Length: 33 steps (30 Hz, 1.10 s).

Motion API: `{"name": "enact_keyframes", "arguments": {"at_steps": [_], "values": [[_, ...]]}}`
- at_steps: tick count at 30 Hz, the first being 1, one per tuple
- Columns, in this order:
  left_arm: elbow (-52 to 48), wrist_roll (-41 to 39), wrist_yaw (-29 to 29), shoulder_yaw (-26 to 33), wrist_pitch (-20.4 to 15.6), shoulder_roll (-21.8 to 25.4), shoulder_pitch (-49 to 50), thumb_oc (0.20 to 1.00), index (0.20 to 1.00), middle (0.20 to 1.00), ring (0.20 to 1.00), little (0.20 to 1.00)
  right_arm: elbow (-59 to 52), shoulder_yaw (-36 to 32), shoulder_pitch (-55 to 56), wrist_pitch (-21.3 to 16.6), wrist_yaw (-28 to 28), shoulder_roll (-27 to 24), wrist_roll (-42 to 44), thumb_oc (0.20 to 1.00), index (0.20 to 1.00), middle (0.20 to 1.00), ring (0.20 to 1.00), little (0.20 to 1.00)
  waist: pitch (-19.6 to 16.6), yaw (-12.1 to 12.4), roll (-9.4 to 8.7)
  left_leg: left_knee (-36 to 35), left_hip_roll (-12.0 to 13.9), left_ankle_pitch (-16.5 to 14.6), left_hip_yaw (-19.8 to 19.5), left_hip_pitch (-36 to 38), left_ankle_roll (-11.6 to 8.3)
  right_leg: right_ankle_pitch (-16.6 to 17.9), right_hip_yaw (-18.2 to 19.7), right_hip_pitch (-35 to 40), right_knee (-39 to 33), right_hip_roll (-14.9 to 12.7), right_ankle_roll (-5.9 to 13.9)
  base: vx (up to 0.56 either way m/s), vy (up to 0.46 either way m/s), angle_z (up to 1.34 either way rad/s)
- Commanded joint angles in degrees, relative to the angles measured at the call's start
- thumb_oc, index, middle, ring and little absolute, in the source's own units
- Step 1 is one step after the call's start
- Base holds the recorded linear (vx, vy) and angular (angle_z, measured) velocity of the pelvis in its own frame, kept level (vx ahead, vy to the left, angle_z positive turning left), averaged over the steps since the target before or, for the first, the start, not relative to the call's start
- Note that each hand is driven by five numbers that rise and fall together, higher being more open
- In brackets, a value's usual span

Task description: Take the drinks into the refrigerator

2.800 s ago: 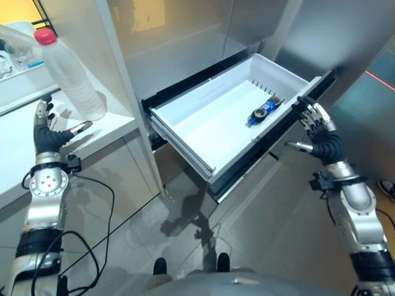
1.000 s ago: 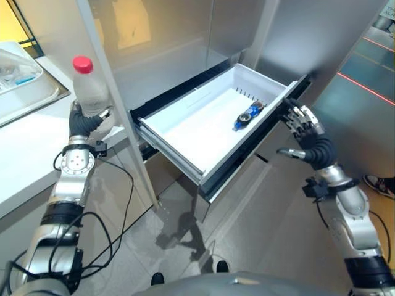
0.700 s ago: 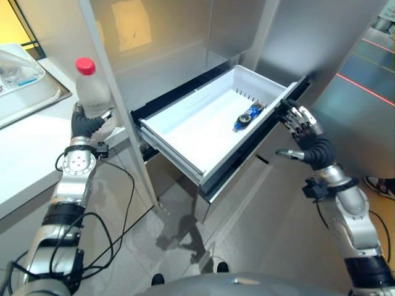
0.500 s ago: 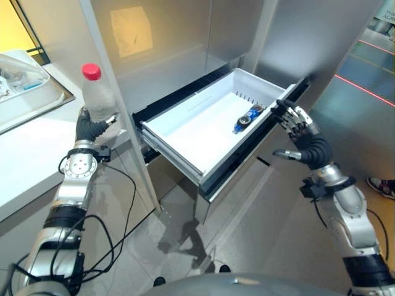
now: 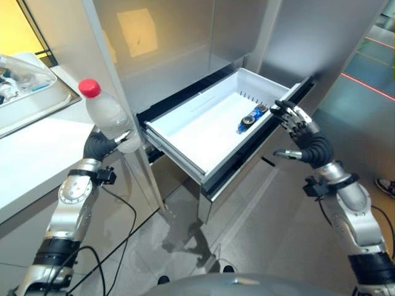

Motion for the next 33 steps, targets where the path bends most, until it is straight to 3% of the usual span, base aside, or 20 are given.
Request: {"name": "enact_keyframes", "arguments": {"at_steps": [1,10,15,18,33], "values": [[-6.96,-4.95,-3.34,4.42,-6.07,3.68,-8.45,0.200,0.200,0.200,0.200,0.200,-0.16,-4.38,-4.53,-1.44,0.39,-2.28,3.86,1.000,1.000,1.000,1.000,1.000,0.14,0.01,0.19,0.66,-4.81,-7.37,-2.62,4.40,5.24,-7.18,-2.33,4.66,2.08,2.71,-1.26,0.00,0.000,0.00],[-9.75,-9.03,-8.60,-7.75,-3.93,6.13,-15.00,0.200,0.200,0.200,0.200,0.200,4.87,5.07,-21.43,-3.27,-3.28,-7.64,-0.98,1.000,1.000,1.000,1.000,1.000,-0.48,1.16,0.29,0.74,-5.36,-7.41,-2.49,5.02,5.76,-6.70,-2.14,5.42,1.98,2.13,-0.71,0.00,0.000,0.00],[-4.66,-7.57,-8.65,-16.96,-2.95,5.03,-22.14,0.200,0.200,0.200,0.200,0.200,10.64,16.33,-36.01,-2.57,-4.07,-6.12,-2.10,1.000,1.000,1.000,1.000,1.000,-0.84,1.99,0.56,0.99,-5.52,-7.44,-2.09,5.49,5.95,-6.45,-1.63,5.88,1.88,1.90,-0.68,-0.01,0.004,-0.03],[-3.03,-6.32,-8.23,-19.45,-2.96,5.03,-24.41,0.200,0.200,0.200,0.200,0.200,13.49,20.80,-40.62,-2.17,-4.18,-4.61,-2.23,1.000,1.000,1.000,1.000,1.000,-0.83,2.31,0.58,1.05,-5.49,-7.40,-1.92,5.67,5.85,-6.38,-1.69,6.12,1.85,1.83,-0.64,-0.01,0.001,-0.03],[-0.96,-1.56,-5.96,-19.60,-2.65,1.10,-25.47,0.200,0.200,0.200,0.200,0.200,6.75,31.04,-34.92,3.89,8.02,0.77,2.47,1.000,1.000,1.000,1.000,1.000,-0.95,2.30,0.46,1.28,-5.51,-7.17,-2.78,6.11,5.85,-6.81,-2.62,6.84,2.23,1.62,-0.76,0.00,0.000,0.00]]}}
